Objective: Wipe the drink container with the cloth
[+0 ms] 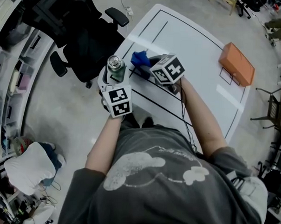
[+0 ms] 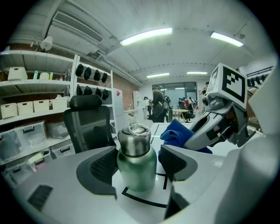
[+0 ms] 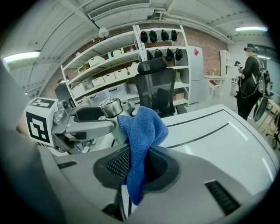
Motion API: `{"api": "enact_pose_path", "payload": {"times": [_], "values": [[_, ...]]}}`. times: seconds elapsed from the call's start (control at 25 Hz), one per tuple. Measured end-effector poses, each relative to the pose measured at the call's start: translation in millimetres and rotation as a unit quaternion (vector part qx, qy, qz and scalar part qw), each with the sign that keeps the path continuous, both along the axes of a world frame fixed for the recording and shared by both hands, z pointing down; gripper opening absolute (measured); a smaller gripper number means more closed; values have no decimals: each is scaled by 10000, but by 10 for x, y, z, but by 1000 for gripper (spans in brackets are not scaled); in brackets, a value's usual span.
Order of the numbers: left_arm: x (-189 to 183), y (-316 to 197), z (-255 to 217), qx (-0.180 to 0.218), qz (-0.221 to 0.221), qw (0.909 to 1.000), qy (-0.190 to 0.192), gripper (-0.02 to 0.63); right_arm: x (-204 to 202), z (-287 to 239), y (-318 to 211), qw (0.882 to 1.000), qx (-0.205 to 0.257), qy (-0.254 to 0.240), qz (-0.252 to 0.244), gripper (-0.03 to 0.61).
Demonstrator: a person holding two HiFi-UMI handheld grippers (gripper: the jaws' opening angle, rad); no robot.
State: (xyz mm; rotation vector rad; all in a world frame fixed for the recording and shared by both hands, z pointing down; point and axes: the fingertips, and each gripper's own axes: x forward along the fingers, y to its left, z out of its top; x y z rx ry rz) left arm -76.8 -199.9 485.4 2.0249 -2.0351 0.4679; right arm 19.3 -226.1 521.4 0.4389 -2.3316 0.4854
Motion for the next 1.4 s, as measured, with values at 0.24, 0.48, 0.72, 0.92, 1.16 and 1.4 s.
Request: {"api": "enact_pose_path", "payload": {"times": [0.24, 0.48, 0.72, 0.92, 1.16, 1.4], "values": [[-42, -42, 151, -281, -216, 9994, -56, 308, 81, -14, 8, 10000, 15, 55, 19, 59], [-28, -56, 134, -168, 221, 9996, -37, 302, 72, -63, -82, 10000, 74, 56, -7, 60], [-27, -25, 123, -81, 1597, 9871, -30, 301, -129, -187, -148, 9988, 81, -88, -479, 58], [-34, 1, 114, 16, 2522, 9677, -3, 301, -390, -268, -173, 9943, 26, -130, -1060, 58], [-42, 17, 90, 162, 3615, 9322, 37, 301, -776, -354, -149, 9820, -20, -310, -1861, 58], [-52, -3, 103, 227, 4552, 8901, 95, 301, -1017, -350, -174, 9661, -316, -439, -2526, 58]]}}
